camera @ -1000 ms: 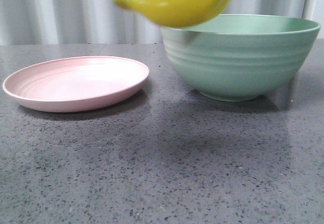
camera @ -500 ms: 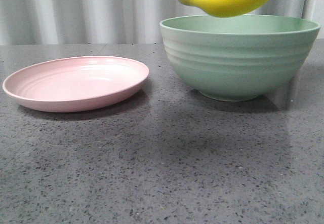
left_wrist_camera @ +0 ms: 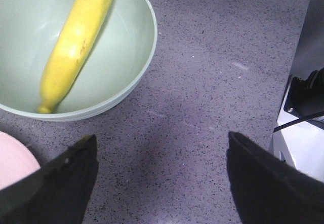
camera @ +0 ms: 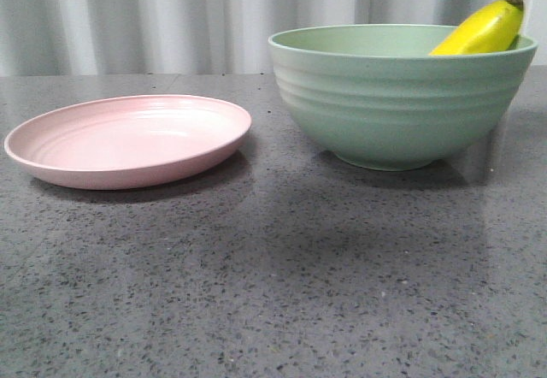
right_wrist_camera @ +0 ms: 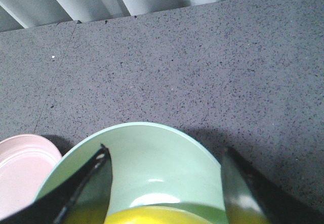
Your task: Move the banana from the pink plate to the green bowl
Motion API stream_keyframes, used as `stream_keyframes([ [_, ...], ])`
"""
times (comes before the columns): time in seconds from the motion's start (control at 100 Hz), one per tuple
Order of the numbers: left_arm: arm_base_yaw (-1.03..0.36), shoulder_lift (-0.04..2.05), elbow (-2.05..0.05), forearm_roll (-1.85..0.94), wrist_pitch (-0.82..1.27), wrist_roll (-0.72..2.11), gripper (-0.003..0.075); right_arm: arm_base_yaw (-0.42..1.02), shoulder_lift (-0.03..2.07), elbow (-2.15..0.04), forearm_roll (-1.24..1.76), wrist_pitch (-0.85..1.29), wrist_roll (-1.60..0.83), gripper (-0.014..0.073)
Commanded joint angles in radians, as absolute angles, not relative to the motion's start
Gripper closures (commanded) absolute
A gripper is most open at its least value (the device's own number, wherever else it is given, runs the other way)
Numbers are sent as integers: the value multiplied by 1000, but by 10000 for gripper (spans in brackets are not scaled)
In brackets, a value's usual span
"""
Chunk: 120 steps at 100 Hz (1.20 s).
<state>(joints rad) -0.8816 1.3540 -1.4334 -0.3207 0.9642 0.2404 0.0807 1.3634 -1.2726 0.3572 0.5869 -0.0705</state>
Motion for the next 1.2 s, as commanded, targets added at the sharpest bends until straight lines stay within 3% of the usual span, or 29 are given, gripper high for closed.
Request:
stream_keyframes([
  [0.0, -884, 1321, -1469, -346, 906, 225, 237, 75, 1329, -1310, 353, 550, -80, 207],
  [0.08, -884, 1321, -1469, -335, 904, 208, 258, 75, 1322, -1310, 338, 584, -80, 269],
  [0.13, -884, 1321, -1469, -317, 902, 191, 321, 75, 1315, -1310, 324, 608, -80, 344],
  [0.29, -884, 1312, -1469, -256, 902, 130, 733, 75, 1275, -1310, 280, 672, -80, 673],
  [0.51, -884, 1260, -1461, -240, 880, 121, 739, 75, 1172, -1237, 263, 655, -116, 670],
  [0.66, -884, 1165, -1365, -181, 742, 61, 739, 75, 1058, -1090, 263, 562, -127, 670],
  [1.19, -884, 654, -595, -163, 117, -21, 739, 75, 557, -522, 201, 189, -128, 673],
])
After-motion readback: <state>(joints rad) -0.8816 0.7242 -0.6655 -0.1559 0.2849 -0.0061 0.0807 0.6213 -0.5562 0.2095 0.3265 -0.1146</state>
